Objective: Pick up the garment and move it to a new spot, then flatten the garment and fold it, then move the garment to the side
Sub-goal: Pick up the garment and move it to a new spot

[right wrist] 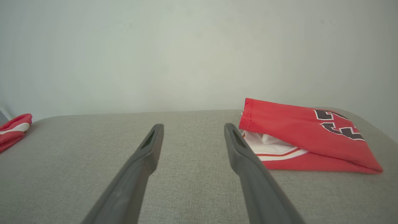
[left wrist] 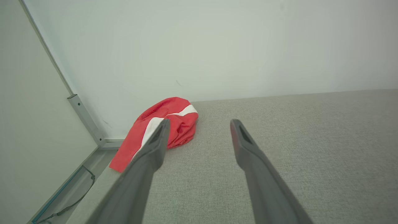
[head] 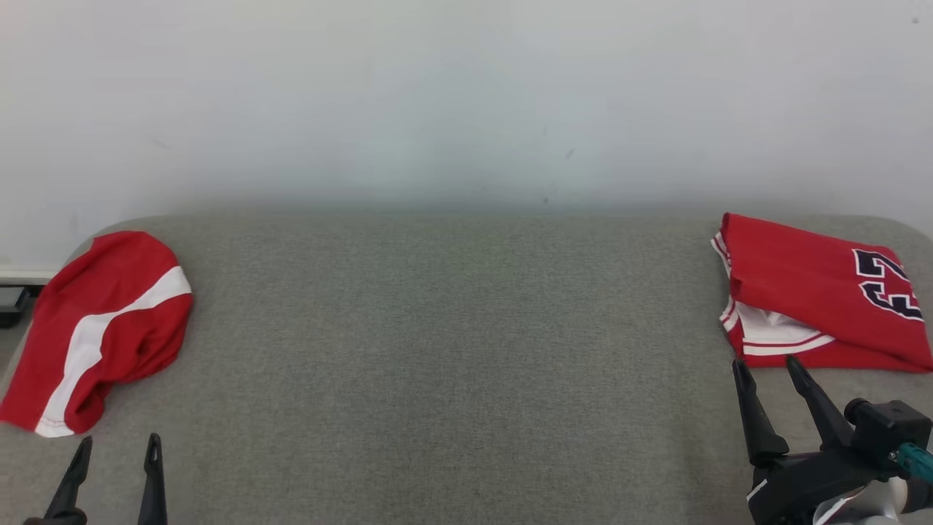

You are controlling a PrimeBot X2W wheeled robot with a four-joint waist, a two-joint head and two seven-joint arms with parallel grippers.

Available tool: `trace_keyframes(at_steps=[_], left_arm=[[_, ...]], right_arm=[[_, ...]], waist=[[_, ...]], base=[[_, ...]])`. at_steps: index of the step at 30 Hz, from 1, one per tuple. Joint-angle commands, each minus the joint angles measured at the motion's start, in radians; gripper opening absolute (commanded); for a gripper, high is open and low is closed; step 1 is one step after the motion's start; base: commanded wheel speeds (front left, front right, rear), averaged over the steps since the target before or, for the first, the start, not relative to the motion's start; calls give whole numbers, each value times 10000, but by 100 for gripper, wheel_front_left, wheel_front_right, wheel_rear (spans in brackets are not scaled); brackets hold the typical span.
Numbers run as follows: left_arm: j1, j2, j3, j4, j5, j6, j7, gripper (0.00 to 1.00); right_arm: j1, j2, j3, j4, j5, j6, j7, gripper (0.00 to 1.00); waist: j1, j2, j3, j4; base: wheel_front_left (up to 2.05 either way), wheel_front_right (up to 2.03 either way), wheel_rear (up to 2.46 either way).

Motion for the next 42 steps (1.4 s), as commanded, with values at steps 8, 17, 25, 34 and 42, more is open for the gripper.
trace_keyframes(at_steps=[8, 17, 25, 34, 42], left_arm=[[43, 122, 57, 19, -70, 183, -64, 100], [241, 367, 118, -148, -99, 246, 91, 100], [418, 467, 138, -350, -163, 357, 218, 100], [534, 498, 242, -512, -332, 494, 160, 100], [262, 502, 171, -466, -339, 512, 124, 100]], right_arm=[[204, -54, 43, 18, 27, -6, 45, 100], [274, 80, 190, 208, 120, -6, -57, 100], [223, 112, 337, 390, 171, -6, -130, 100], [44, 26, 548, 523, 222, -6, -120, 100], [84, -46, 638, 590, 250, -6, -145, 100]], waist=[[0, 0, -169, 1778], [0, 0, -315, 3482], [0, 0, -407, 4444], [0, 0, -366, 4667], [0, 0, -390, 4550]], base=[[0, 0, 0], [0, 0, 0], [0, 0, 0], [0, 0, 0], [0, 0, 0]])
